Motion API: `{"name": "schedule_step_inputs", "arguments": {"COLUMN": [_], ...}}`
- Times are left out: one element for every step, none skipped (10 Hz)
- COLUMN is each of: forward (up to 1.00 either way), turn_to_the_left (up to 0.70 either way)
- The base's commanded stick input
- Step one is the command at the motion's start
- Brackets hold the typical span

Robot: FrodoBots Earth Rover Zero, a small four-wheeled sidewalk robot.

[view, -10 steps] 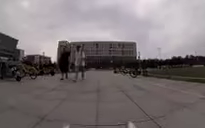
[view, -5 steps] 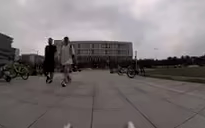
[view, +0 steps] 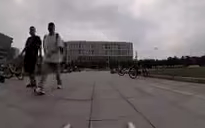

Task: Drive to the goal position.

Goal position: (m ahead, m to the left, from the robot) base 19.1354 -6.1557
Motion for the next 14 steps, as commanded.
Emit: {"name": "schedule_step_inputs", "arguments": {"forward": [0.7,0.7,0.7,0.7,0.7,0.7,0.7,0.7,0.7,0.7,0.7,0.7,0.7,0.7], "turn_to_the_left": [0.0,0.0,0.0,0.0,0.0,0.0,0.0,0.0,0.0,0.0,0.0,0.0,0.0,0.0]}}
